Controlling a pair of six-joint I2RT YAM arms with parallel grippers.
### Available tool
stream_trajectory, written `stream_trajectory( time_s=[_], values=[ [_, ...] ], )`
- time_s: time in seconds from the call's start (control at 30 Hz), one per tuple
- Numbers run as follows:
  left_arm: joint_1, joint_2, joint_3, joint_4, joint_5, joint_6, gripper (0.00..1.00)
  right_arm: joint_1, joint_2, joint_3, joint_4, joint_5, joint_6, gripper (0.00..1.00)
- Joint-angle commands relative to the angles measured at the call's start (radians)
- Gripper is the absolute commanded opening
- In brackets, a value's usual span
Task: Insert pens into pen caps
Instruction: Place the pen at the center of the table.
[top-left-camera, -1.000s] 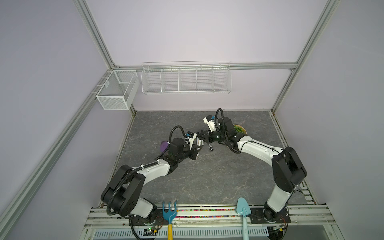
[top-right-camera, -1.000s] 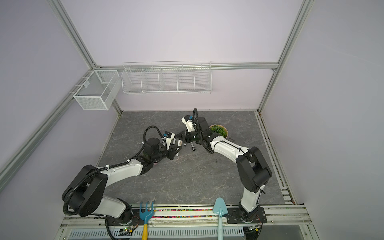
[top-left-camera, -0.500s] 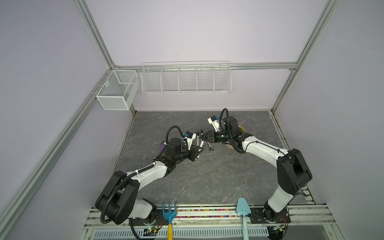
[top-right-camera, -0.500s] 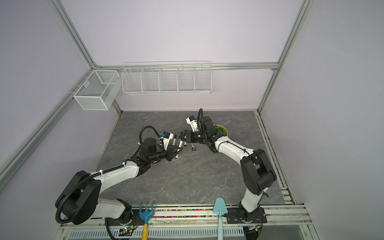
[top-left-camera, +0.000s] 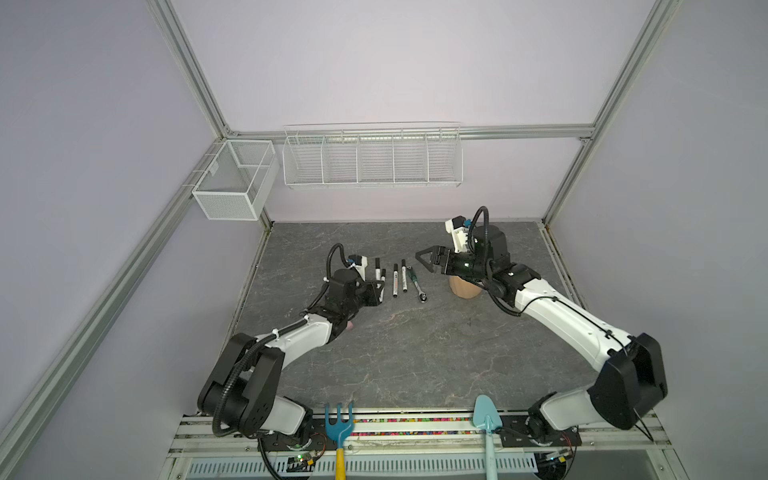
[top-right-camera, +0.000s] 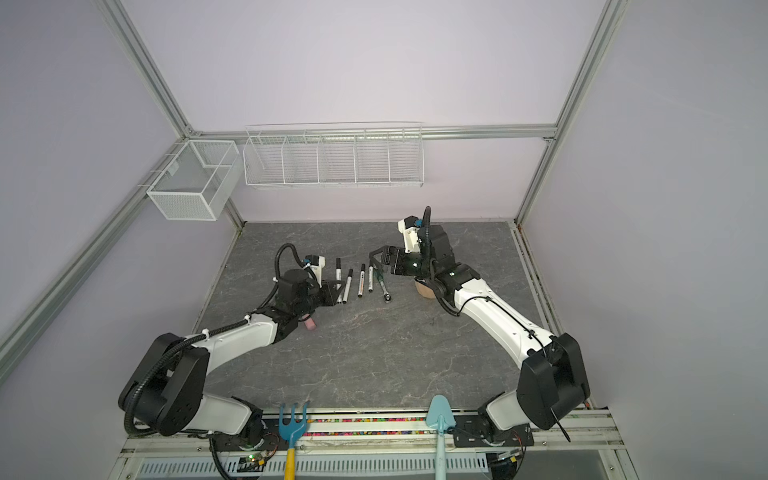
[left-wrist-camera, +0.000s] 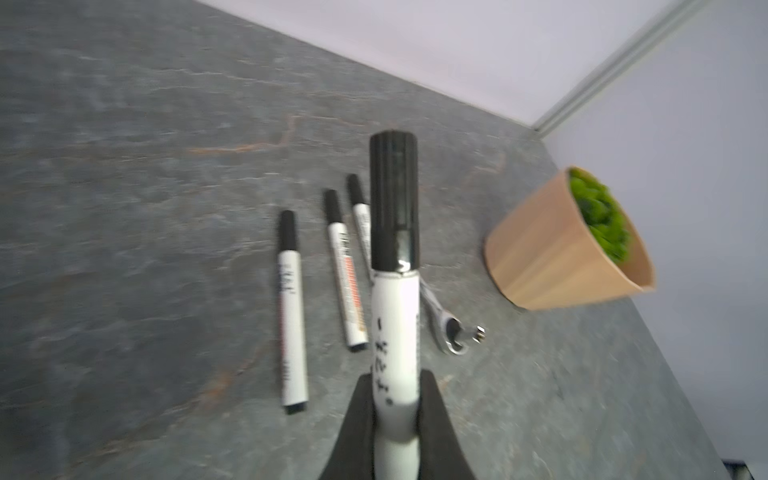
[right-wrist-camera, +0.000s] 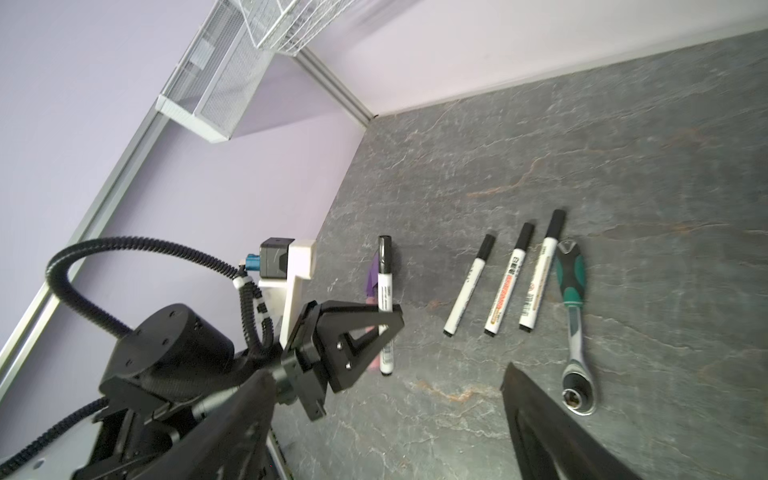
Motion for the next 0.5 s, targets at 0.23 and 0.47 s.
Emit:
stream_trajectory(
  time_s=[0.23,0.47],
  values=[
    [0.059,0.253,0.340,-0.516,-0.110,0.062,0.00,-0.034,-0.064,-0.121,-0.115,0.184,-0.001,0.89],
    [0.058,0.353,0.374,-0.493,-0.087,0.034,0.04,-0.082,-0.117,-0.185,-0.144,0.234,0.001,0.90]
  ],
)
